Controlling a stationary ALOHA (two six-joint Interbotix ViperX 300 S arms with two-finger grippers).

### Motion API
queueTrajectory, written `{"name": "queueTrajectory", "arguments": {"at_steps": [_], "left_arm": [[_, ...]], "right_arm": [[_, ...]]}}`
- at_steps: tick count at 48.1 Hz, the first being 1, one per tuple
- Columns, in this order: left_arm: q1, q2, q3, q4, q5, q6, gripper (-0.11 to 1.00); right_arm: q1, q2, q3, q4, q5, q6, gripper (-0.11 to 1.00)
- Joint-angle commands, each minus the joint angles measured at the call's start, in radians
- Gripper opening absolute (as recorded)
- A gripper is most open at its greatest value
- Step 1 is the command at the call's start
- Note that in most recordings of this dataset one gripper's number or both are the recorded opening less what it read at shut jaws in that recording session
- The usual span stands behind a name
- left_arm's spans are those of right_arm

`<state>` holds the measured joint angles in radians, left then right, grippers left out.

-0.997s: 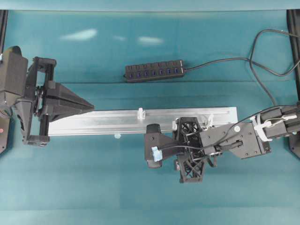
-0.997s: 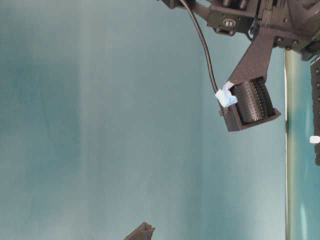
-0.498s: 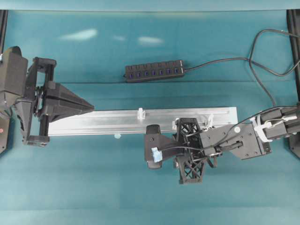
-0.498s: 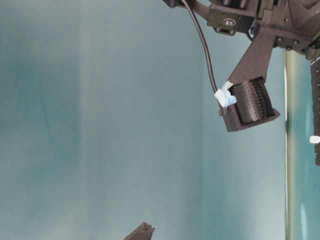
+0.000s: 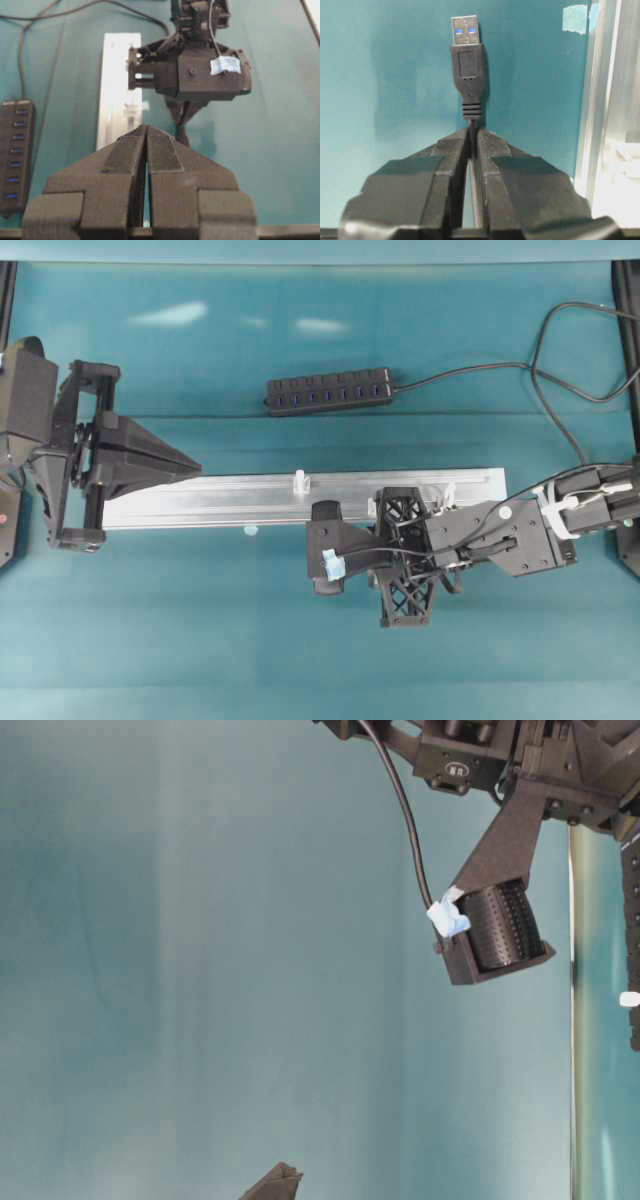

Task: Pass the USB cable through three rings with both arms.
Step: 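Lift the cable with the right gripper, plug pointing up, then carry the cable right to the rightmost white ring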

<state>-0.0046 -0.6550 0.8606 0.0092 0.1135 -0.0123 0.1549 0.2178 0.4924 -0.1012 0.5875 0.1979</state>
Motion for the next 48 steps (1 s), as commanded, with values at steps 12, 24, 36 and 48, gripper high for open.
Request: {"name": "queueTrajectory", "arguments": {"at_steps": [12,24,36,48], "left_arm": [[-0.003,-0.005,-0.028,0.003,-0.011,-0.002,0.02],[-0.002,-0.006,-0.032,0.003,-0.012,0.005,0.02],[0.0,-0.006,-0.035,0.002,-0.011,0.005,0.02],[0.0,-0.008,-0.035,0.002,-0.011,0.003,0.02]], "right_arm": [[-0.003,-0.015,-0.009,-0.002,-0.008,0.008,-0.08],[-0.015,-0.075,-0.066,-0.002,0.012,-0.002,-0.08],[-0.026,-0.172,-0.138,-0.005,0.187,-0.04,-0.08],[-0.04,-0.242,-0.209,-0.021,0.353,-0.078,-0.08]]}}
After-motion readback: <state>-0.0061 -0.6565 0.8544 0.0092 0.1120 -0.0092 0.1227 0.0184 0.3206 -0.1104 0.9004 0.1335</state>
